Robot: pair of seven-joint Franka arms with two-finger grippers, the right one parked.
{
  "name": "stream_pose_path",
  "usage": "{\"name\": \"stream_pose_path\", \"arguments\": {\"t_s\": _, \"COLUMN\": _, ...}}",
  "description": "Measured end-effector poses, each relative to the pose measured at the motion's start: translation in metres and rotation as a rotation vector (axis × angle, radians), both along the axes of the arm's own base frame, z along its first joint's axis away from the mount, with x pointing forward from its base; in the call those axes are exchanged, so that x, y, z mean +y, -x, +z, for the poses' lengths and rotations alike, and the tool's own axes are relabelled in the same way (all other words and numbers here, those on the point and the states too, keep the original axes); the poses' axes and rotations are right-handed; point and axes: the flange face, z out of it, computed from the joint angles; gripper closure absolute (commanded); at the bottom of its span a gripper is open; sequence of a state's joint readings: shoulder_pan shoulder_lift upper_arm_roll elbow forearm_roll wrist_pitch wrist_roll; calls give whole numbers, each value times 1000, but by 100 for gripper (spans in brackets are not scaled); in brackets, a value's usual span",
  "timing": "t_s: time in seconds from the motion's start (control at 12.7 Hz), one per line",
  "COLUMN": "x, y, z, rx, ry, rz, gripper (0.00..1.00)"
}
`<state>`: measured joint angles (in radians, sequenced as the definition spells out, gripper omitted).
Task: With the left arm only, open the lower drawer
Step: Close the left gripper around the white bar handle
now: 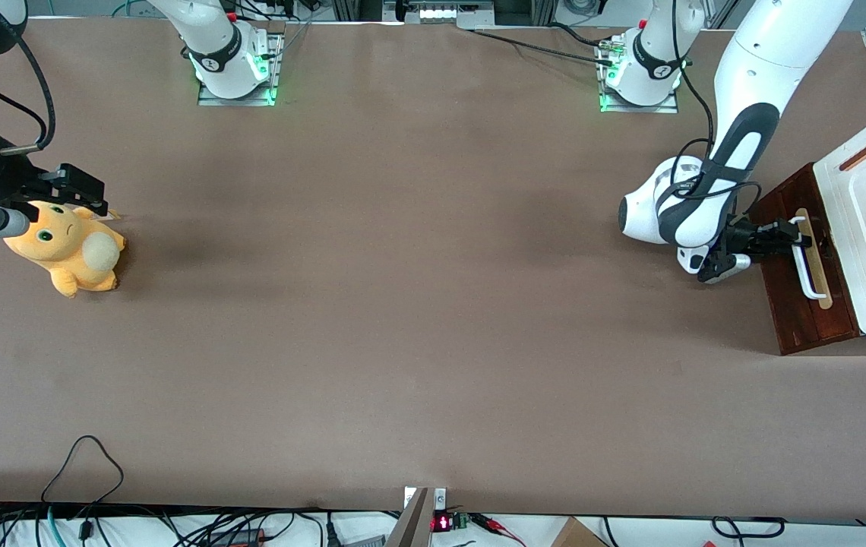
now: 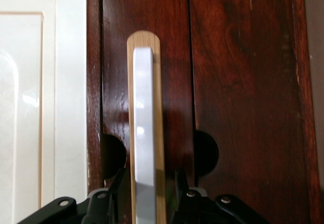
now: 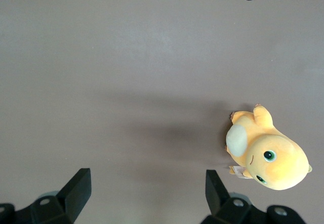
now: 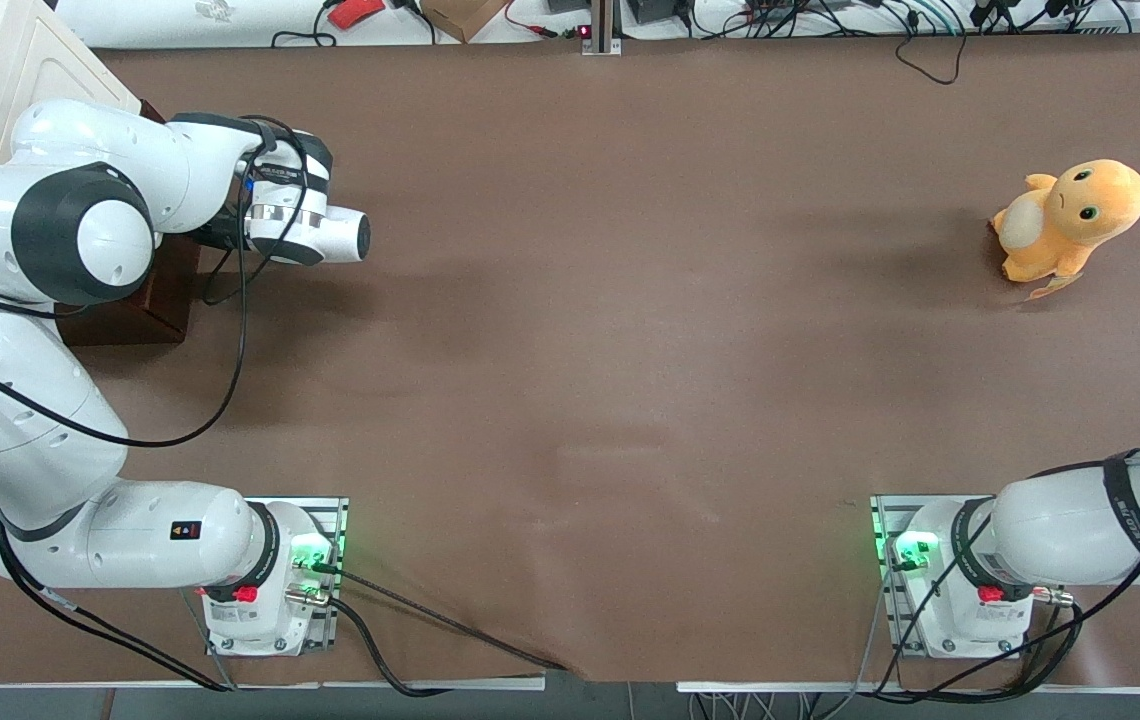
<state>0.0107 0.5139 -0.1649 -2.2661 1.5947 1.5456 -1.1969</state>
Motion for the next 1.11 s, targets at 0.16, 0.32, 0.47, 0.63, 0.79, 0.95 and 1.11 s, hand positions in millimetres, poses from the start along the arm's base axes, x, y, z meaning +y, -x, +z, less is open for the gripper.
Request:
{"name": "stream_pose_path", "arguments": {"t_s": 0.16, "x": 5, "y": -4, "z": -1, "rx": -2, "ry": -8, "rz": -3, "gripper": 56}}
{"name": "stream_pose_path", "arguments": {"t_s": 0.32, "x": 7, "y": -4, "z": -2, "rx": -3, "ry": -10, "rz": 1, "gripper": 61}}
{"name": "stream_pose_path", "arguments": {"t_s": 0.47, "x": 10, "y": -4, "z": -2, "rx": -2, "ry": -13, "rz": 5, "gripper": 77}}
{"name": "stream_pose_path", "arguments": {"t_s": 0.63, "x": 9, "y": -5, "z": 0, "rx": -6, "ry": -22, "rz": 5, "gripper": 92}}
{"name": "stream_pose_path", "arguments": {"t_s": 0.79, "x": 8, "y": -5, "z": -2, "rx": -4, "ry": -23, "rz": 2, "gripper": 100}}
{"name": "stream_pose_path", "arguments": {"t_s": 0.95, "x": 8, "y": -5, "z": -2, "rx": -4, "ry": -23, "rz": 2, "gripper": 100}}
{"name": "stream_pose_path", "arguments": {"t_s": 1.11, "x": 8, "y": -5, "z": -2, "rx": -4, "ry": -23, "rz": 2, "gripper": 100}}
